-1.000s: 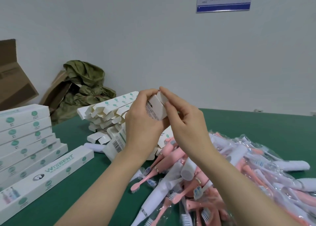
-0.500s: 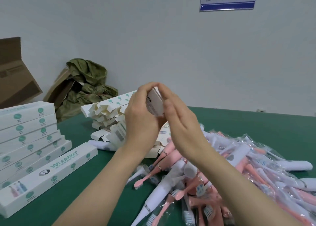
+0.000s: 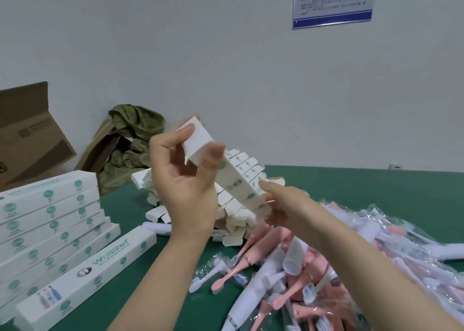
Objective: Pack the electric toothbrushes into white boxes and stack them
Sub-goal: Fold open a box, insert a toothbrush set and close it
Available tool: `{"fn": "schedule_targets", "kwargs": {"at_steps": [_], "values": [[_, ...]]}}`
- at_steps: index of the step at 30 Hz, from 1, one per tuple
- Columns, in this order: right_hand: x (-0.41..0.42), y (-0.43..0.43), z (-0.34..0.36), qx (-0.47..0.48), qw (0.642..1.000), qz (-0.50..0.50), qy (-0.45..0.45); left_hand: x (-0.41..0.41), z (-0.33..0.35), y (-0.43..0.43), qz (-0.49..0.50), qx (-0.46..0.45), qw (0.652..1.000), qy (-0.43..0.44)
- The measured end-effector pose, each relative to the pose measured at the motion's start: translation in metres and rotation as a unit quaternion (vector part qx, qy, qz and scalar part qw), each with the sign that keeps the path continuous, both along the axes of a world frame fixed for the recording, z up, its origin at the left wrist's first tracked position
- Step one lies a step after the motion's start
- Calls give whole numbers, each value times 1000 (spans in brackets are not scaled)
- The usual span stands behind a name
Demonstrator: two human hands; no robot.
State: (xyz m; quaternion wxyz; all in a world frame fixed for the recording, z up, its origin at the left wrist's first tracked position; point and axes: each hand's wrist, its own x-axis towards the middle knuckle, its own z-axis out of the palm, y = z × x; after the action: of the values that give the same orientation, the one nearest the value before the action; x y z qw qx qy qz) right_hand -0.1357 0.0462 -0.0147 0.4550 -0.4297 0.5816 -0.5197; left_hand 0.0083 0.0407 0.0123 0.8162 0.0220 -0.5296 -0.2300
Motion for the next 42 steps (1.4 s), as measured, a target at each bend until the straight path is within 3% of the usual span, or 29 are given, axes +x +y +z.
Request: {"fn": "schedule_targets", "kwargs": {"at_steps": [2, 5, 8, 10, 13, 16, 18, 20, 21, 23, 26, 29, 32, 36, 42], "values": [[-6, 1, -1, -7, 1000, -2, 21, 3, 0, -5, -27, 37, 998, 32], [-13, 8, 4, -22, 998, 32, -46, 4, -3, -13, -33, 77, 995, 46], [-19, 15, 14, -74, 990, -10, -120, 7, -6, -23, -12, 161, 985, 52], [-22, 13, 21, -80, 993, -39, -75, 6, -10, -29, -16, 216, 974, 63], [-24, 8, 25, -29, 997, -67, 31, 4, -14, -29, 26, 210, 974, 80], [-27, 15, 24, 39, 994, 21, -99, 4, -15, -29, 42, 166, 980, 101], [-30, 22, 24, 35, 977, 50, -206, 4, -16, -32, 44, 158, 982, 99], [-32, 21, 26, -29, 967, -1, -254, 6, -20, -39, 64, 211, 973, 63], [-33, 20, 26, -64, 971, -40, -226, 6, -21, -42, 74, 245, 966, 33], [-34, 19, 24, -121, 982, -123, -77, 9, -23, -46, 138, 246, 958, -42], [-25, 20, 25, -188, 963, -156, 113, 7, -26, -40, 198, 45, 965, -164], [-6, 20, 30, -224, 955, -112, 156, -5, -27, -28, 175, -58, 930, -317], [-4, 24, 34, -209, 968, -42, 129, -12, -32, -22, 190, -84, 892, -402], [-16, 27, 31, -185, 982, 38, -16, -11, -36, -21, 184, -58, 887, -420], [-7, 21, 26, -208, 977, 51, 1, -11, -36, -23, 159, -8, 886, -435]]}}
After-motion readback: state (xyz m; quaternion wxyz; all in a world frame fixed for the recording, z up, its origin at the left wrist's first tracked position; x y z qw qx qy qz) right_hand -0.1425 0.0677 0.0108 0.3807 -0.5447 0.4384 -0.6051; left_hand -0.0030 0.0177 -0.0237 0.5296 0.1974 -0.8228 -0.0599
